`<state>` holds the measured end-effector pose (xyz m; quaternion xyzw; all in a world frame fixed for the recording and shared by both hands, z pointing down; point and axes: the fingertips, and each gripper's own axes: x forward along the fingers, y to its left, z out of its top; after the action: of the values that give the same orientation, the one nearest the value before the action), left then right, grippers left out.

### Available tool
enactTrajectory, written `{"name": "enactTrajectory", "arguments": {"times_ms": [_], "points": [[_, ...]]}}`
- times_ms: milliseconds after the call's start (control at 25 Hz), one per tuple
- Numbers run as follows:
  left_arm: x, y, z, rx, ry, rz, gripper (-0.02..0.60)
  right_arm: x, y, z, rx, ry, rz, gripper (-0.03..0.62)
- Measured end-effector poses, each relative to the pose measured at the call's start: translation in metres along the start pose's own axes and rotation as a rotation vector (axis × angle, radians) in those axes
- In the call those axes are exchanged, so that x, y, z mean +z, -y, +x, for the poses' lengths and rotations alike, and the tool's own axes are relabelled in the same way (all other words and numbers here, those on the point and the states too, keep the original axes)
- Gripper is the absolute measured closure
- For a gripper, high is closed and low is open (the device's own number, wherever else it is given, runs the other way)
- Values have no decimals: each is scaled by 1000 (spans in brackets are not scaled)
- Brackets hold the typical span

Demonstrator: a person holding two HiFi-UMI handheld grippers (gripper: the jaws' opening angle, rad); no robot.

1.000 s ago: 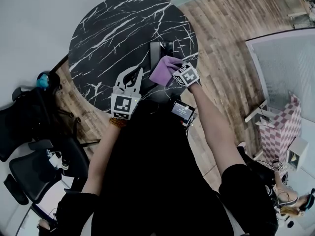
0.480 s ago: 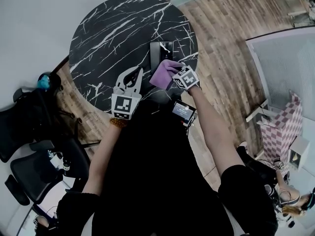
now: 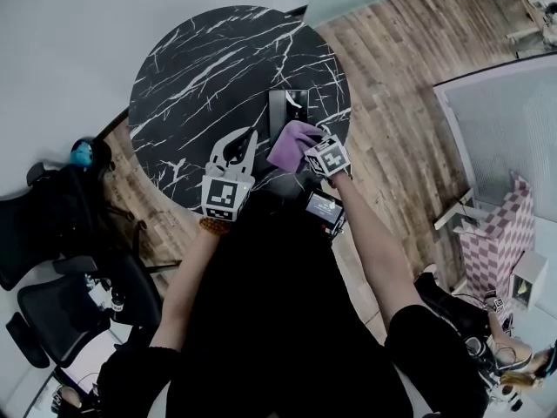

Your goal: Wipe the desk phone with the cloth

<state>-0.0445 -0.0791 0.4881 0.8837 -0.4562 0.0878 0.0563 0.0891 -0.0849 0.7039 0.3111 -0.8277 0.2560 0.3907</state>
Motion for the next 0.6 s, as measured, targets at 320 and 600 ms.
{"name": "enactTrajectory", "arguments": {"times_ms": [320, 600], "points": [[17, -6, -3, 17, 46, -45, 568, 93, -28, -79, -62, 467, 18, 537], [51, -1, -6, 6, 120, -38, 569, 152, -68, -158, -158, 793, -29, 537]]}}
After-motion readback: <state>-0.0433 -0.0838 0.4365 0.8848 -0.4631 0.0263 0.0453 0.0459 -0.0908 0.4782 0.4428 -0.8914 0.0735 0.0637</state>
